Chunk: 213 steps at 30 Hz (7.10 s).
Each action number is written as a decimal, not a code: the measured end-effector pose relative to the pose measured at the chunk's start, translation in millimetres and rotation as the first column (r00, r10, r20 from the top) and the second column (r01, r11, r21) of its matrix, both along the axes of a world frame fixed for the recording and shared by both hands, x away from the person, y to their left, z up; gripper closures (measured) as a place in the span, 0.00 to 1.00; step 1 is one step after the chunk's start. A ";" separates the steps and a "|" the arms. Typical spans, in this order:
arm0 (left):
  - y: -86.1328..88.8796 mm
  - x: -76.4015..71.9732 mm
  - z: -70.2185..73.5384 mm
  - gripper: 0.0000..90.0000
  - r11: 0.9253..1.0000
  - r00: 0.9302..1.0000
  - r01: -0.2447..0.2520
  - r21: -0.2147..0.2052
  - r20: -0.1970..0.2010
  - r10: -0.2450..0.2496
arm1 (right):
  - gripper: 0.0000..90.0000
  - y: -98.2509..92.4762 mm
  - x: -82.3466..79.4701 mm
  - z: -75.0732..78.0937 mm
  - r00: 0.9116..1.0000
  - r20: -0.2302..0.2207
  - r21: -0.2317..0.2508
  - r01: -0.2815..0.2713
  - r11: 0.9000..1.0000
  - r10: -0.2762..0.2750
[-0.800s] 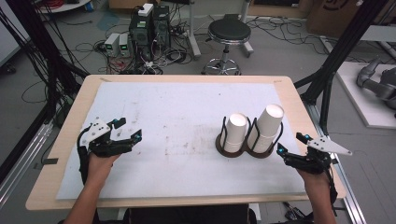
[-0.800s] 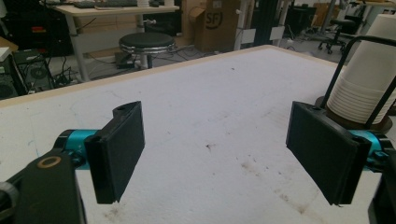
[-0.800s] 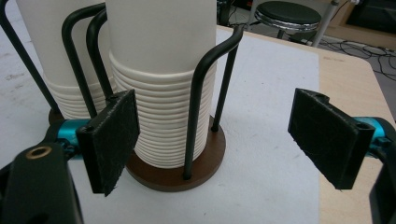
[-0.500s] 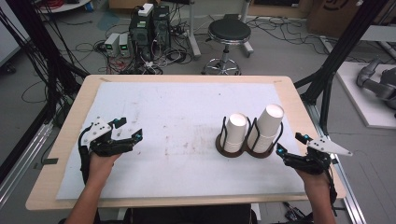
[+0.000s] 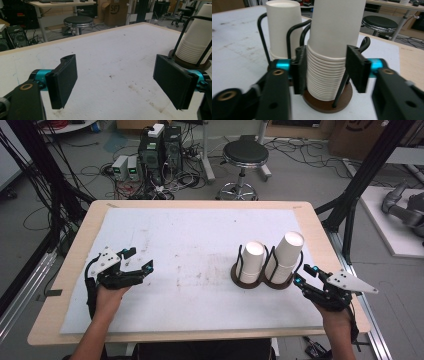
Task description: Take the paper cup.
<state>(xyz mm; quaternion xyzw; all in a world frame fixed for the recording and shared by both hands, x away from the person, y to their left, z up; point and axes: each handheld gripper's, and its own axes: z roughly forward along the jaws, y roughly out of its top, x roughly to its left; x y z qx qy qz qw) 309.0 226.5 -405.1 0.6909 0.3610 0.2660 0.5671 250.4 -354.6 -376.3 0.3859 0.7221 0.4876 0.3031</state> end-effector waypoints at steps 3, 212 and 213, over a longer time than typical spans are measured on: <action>-2.5 0.5 -0.3 0.22 1.000 1.000 0.003 0.000 -0.003 -0.003 | 0.87 -1.7 -7.8 2.9 1.000 0.010 0.002 -0.015 1.000 0.015; -210.9 69.1 144.8 0.40 0.858 0.863 0.504 -0.103 0.026 -0.504 | 0.61 111.7 26.3 -37.9 0.944 -0.180 0.025 -0.277 0.961 0.277; -204.8 66.8 144.4 0.40 0.862 0.867 0.499 -0.094 0.026 -0.498 | 0.57 111.6 26.1 -36.0 0.938 -0.169 0.033 -0.302 0.953 0.303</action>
